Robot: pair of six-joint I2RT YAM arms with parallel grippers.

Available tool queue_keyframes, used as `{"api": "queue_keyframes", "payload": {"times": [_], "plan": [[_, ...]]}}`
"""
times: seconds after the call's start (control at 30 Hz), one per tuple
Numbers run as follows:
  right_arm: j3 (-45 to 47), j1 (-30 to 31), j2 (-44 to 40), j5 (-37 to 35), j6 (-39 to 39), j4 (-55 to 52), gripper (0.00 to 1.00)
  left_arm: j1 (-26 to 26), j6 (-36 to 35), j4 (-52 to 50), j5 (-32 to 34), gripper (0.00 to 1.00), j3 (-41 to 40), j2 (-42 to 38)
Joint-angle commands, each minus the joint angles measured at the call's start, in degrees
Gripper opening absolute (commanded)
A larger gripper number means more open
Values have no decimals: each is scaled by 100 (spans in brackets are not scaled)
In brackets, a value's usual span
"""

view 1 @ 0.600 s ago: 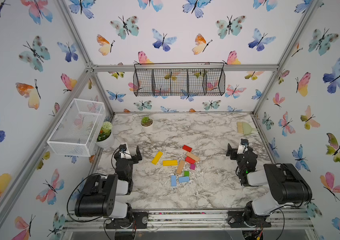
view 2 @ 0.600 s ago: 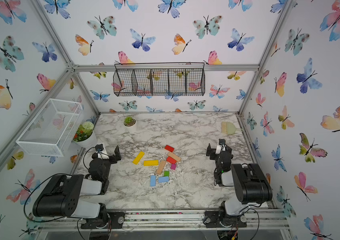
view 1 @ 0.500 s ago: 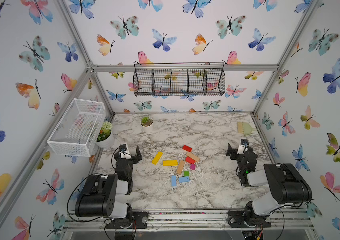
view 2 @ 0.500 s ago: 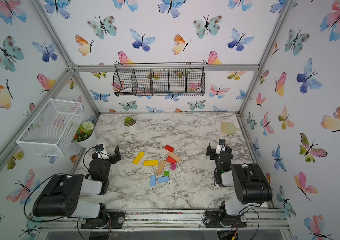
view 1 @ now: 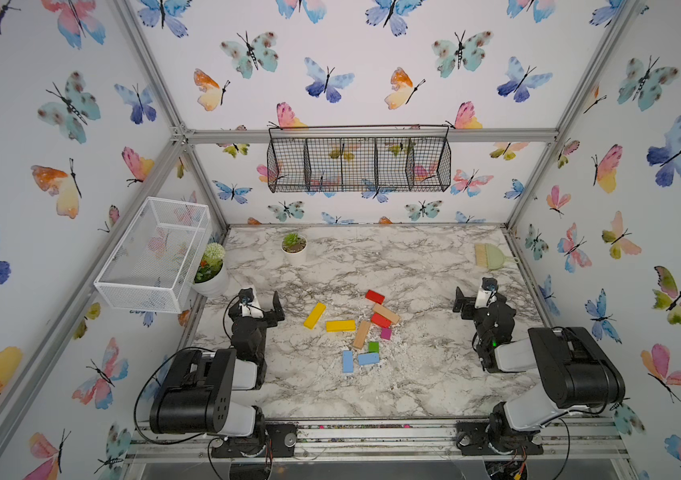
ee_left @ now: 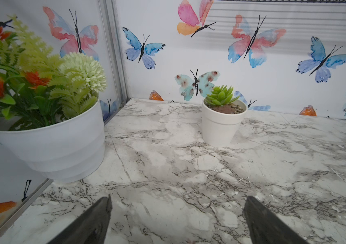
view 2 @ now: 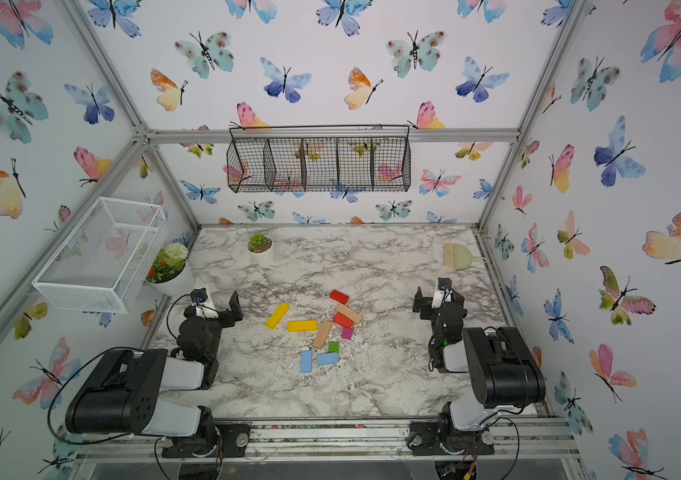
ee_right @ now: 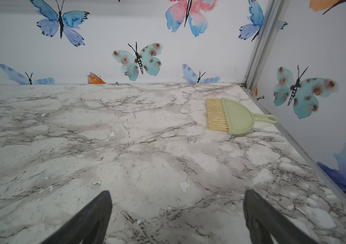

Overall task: Assemble the letter v with building blocks
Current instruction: Adjust the building block at the center of the board.

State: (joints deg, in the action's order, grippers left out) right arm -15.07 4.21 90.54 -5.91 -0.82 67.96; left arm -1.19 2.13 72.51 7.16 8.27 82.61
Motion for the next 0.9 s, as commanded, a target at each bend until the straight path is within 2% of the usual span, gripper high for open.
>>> {"api": "queue_keyframes", "payload": {"times": [0.0,0.27,0.3,0.37,0.43,0.47,0.5,0.57,0.63,0.67,0.73,0.77,0.83,0.87], "plan": [[-36,19,25,81,30,-31,98,9,-56,-53,-48,98,43,42],[11,23,-45,-79,33,208,98,6,-43,-29,-65,98,23,-8],[-197,27,-303,-89,15,-484,98,7,-46,-214,-20,98,57,-170],[-924,28,-849,-254,-76,-2262,98,-4,77,-1091,398,98,262,-735],[-1469,28,-1128,-251,-405,-3065,98,-4,527,-2647,1114,98,849,-1367],[-1660,31,-1232,-67,-547,-3314,98,5,818,-3410,1193,98,1163,-1578],[-1868,43,-1384,211,-808,-3574,98,8,977,-4077,929,98,1508,-1767],[-2121,102,-1668,620,-1628,-3674,98,-4,1542,-4396,354,98,1808,-1977],[-2189,100,-1899,465,-3406,-3776,98,35,2497,-4451,-357,98,1969,-2206],[-2241,60,-1959,682,-3715,-3882,98,56,2660,-4578,-621,98,2044,-2317],[-2409,10,-1997,1426,-2903,-4035,98,87,2804,-4710,-922,98,2131,-2491],[-2426,7,-1982,1595,-2839,-4142,98,103,2762,-4729,-1076,98,2152,-2512],[-2168,18,-1764,2036,-2627,-3461,98,89,2425,-4901,-1379,97,2290,-2346],[-2285,28,-1628,2169,-2590,-3726,98,-10,2329,-5247,-1261,96,2470,-2205]]}}
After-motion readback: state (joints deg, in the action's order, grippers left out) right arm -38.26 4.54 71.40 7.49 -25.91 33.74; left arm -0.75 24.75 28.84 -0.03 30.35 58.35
